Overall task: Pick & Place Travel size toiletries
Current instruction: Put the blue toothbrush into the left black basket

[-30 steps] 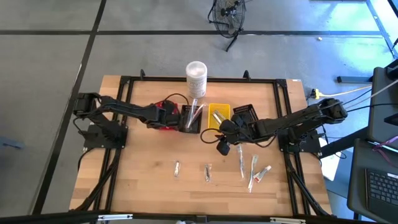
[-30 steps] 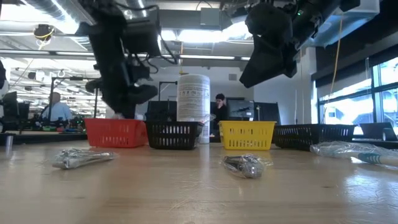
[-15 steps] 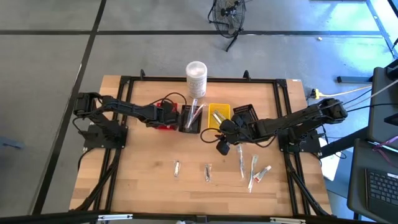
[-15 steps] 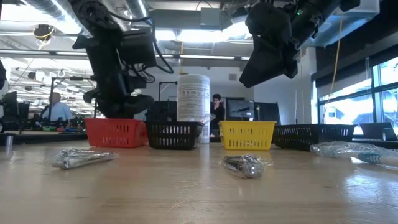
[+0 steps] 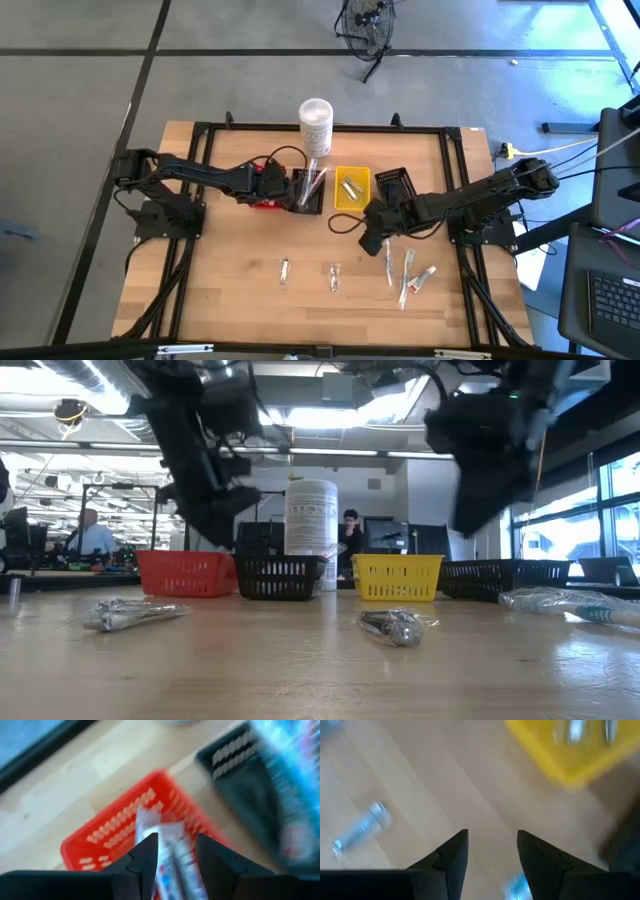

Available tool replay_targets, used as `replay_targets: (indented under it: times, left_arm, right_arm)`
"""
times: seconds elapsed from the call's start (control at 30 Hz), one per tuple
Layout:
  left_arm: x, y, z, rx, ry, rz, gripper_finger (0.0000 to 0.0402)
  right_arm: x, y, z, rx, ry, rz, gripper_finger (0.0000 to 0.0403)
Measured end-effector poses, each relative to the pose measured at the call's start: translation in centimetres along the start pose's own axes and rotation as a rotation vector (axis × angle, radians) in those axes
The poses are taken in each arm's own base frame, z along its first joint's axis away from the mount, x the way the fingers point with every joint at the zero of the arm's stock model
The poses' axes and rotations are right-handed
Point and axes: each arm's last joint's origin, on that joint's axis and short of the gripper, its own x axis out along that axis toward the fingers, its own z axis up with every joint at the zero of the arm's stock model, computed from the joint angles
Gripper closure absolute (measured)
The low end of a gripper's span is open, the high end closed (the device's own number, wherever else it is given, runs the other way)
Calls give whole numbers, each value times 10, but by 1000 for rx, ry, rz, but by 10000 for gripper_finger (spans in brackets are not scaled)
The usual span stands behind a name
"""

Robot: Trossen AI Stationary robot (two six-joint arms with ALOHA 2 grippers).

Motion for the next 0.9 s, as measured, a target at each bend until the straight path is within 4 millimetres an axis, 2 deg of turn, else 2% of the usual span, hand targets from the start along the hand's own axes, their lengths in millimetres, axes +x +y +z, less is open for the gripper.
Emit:
replay_targets:
  times: [0.23,0.57,0.9]
  left_arm:
    - [-34,-7,5,13,-130,-75,274]
    - [-68,-27,-15,70,-215,-187,274]
    - [-92,-42,-38,90,-280,-259,274]
  right_arm:
    - [-6,1,-27,154,155,-80,241]
    - [-12,16,-51,295,165,-81,263]
    - [16,25,-73,288,217,-197,259]
